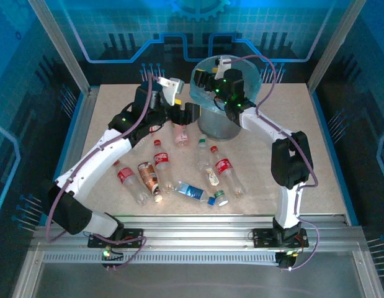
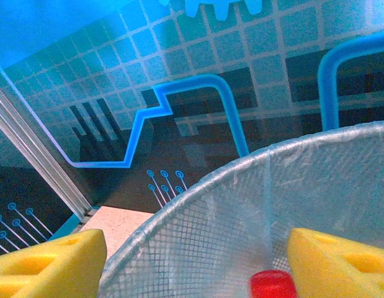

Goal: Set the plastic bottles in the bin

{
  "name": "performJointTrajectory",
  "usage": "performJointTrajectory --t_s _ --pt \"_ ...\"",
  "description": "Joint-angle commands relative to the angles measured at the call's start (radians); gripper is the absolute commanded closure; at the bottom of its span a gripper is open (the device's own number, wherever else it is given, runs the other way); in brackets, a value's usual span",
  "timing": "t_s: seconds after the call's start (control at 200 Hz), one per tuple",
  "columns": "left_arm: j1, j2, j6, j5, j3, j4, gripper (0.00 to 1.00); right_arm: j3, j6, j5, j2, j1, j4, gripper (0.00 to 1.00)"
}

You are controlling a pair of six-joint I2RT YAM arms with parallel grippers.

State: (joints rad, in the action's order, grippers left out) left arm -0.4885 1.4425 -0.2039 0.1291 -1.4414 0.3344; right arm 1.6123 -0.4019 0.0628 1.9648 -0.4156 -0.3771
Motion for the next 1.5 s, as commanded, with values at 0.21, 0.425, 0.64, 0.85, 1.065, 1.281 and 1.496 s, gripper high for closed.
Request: performJointTrajectory --t_s 0.21,0.425,0.64,0.85,1.065,1.281,1.496 --pt "0.024 -0.011 0.003 0.016 0.011 -0.020 0.12 0.007 0.003 -0.032 -0.053 0.009 0.008 0.23" --pt "0.029 -0.026 0.004 0.011 0.006 -0.016 0.12 0.083 -0.025 -0.005 -0.086 -0.003 0.171 0.24" --pt "0.030 -0.058 0.037 -0.022 -0.008 0.004 0.12 0.266 -0.086 0.037 -0.116 -0.003 0.514 0.23" --pt "0.028 -0.073 0.047 -0.037 -0.028 0.030 0.12 0.289 -0.031 0.040 -0.217 -0.035 0.664 0.23" --pt "0.029 -0.152 0.037 -0.093 0.030 0.084 0.11 0.285 0.161 0.078 -0.315 -0.183 0.826 0.23" --pt "0.029 -0.267 -0.003 -0.098 0.244 0.169 0.10 0.025 0.279 0.151 -0.434 -0.306 0.814 0.25" --pt "0.030 -0.351 -0.080 -0.023 0.446 0.183 0.10 -0.306 0.273 0.184 -0.535 -0.321 0.823 0.28"
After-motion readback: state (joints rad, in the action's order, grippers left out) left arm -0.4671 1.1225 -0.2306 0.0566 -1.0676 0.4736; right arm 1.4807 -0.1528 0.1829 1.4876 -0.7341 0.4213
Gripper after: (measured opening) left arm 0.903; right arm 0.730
